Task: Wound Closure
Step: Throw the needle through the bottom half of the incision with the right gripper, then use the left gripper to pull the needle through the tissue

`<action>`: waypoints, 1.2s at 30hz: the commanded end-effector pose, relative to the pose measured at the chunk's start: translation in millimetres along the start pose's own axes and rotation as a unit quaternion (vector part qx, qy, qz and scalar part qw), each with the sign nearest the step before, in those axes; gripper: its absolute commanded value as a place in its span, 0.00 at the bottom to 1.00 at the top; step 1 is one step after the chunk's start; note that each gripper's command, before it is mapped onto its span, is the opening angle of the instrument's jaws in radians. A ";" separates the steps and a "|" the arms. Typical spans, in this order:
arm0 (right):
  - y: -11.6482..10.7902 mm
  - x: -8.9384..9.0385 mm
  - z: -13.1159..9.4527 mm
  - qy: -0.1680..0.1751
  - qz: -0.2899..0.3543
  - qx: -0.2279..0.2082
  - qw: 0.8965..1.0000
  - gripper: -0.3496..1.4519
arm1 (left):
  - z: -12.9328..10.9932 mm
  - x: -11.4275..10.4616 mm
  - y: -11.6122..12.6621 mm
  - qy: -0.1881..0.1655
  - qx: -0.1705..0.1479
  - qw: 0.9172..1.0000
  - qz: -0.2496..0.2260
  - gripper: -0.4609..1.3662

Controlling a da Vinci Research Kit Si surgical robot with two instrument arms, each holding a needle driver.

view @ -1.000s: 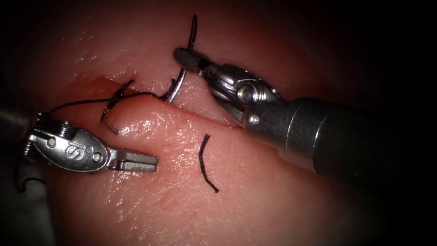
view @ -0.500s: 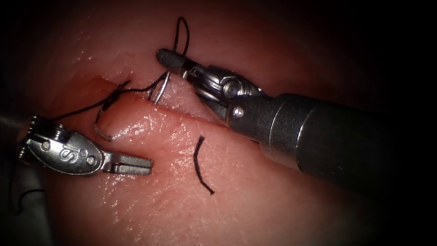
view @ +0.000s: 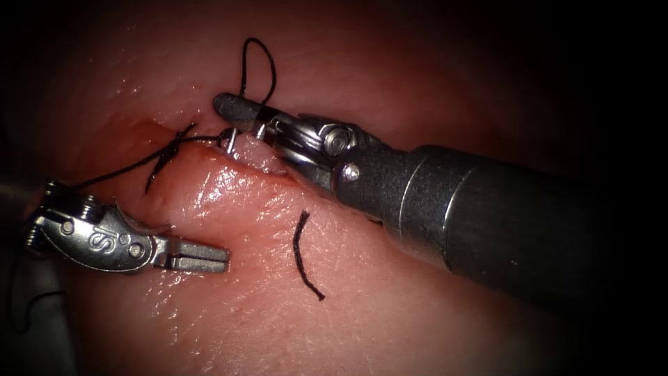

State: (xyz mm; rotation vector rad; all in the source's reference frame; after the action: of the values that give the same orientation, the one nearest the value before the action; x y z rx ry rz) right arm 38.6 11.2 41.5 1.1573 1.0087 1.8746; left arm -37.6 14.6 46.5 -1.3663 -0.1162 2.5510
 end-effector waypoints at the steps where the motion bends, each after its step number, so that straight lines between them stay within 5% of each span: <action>1: -0.1 -0.1 0.0 -0.004 -0.001 -0.004 1.000 0.00 | 0.0 0.0 0.0 0.000 -0.001 1.000 -0.001 0.06; 13: 0.3 -1.2 -0.3 -0.023 -0.003 -0.010 1.000 0.00 | -0.1 0.1 0.1 -0.001 -0.001 1.000 -0.001 0.06; 20: 0.4 0.6 -0.6 0.031 -0.082 -0.017 0.996 0.00 | -0.5 0.1 0.3 0.000 -0.001 1.000 0.000 0.06; 28: -0.2 4.5 -1.9 0.068 -0.214 -0.045 0.973 0.66 | -1.0 0.2 0.6 0.000 -0.001 1.000 0.000 0.06; 36: 0.0 7.6 -3.6 0.082 -0.252 -0.062 0.962 0.70 | -1.5 0.2 1.0 0.002 0.000 1.000 0.001 0.06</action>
State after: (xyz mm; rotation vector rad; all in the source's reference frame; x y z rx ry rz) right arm 32.3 17.1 43.3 0.6000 1.1298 1.6086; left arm -36.5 13.6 45.2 -1.3713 -0.1122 2.5501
